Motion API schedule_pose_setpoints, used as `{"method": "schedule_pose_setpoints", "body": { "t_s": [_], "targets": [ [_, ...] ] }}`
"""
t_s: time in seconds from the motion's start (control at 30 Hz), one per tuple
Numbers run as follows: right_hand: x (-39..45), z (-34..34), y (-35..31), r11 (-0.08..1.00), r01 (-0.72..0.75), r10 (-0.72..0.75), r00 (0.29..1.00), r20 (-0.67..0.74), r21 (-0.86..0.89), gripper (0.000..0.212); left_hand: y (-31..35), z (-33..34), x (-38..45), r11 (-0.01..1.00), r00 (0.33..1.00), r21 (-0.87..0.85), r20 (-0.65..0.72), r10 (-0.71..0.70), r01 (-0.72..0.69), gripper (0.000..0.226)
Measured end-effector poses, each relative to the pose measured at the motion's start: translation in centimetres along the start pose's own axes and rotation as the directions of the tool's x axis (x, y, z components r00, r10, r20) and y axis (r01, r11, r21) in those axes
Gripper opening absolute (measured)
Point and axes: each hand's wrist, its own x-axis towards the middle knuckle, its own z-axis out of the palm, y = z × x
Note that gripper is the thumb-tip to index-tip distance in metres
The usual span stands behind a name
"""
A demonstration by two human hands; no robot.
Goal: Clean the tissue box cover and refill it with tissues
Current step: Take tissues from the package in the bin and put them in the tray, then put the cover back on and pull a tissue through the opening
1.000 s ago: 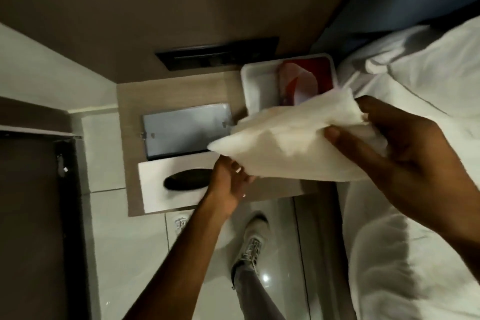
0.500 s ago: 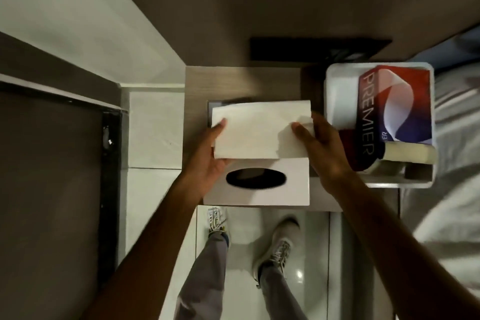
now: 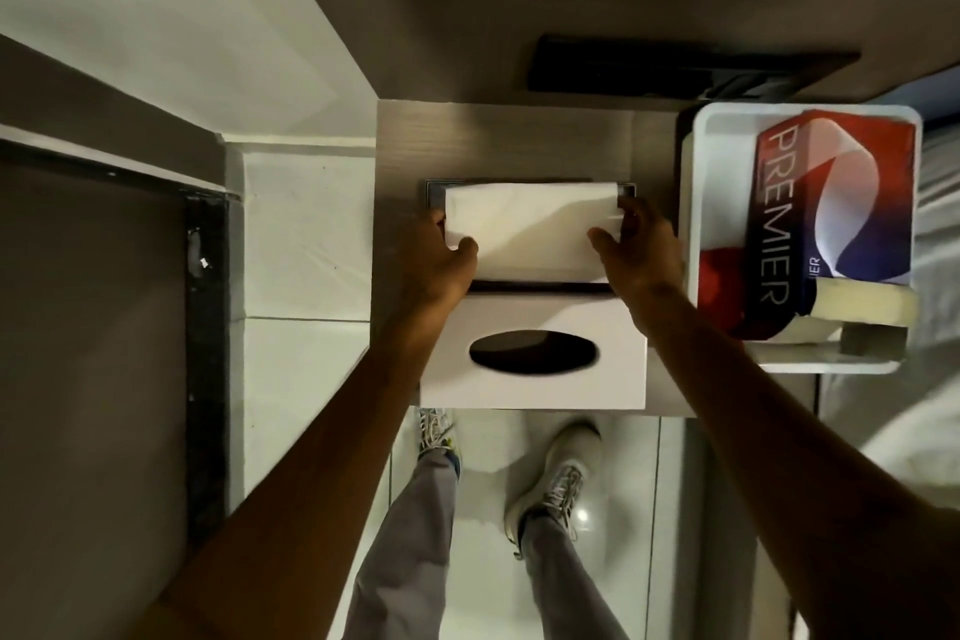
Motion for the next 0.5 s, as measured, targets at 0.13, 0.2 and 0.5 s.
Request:
{"method": "schedule_pose_setpoints", "body": {
  "t_s": [0.13, 0.2, 0.5],
  "targets": [
    [-1.7, -0.7, -0.3, 0.990, 0.135, -0.139, 0.985, -0.101, -0.048, 0.050, -0.2, -1.1, -2.6, 0.983, 0.971, 0.063, -0.158, 0.178, -0.170, 0.046],
    [-4.0, -1.5, 0.3, 0.969, 0.211, -0.233, 0.955, -0.185, -0.132, 0.041, -1.7, -1.6, -4.6, 0.960, 0.935, 0.167, -0.244, 0.259, -0.222, 0.046],
    [-12.8, -0.6, 5.5, 0.989, -0.148, 0.150, 0.986, 0.070, -0.026, 0.085, -7.8, 1.4, -10.2, 0.993, 0.992, -0.037, -0.059, -0.114, 0.112, 0.066]
  ]
}}
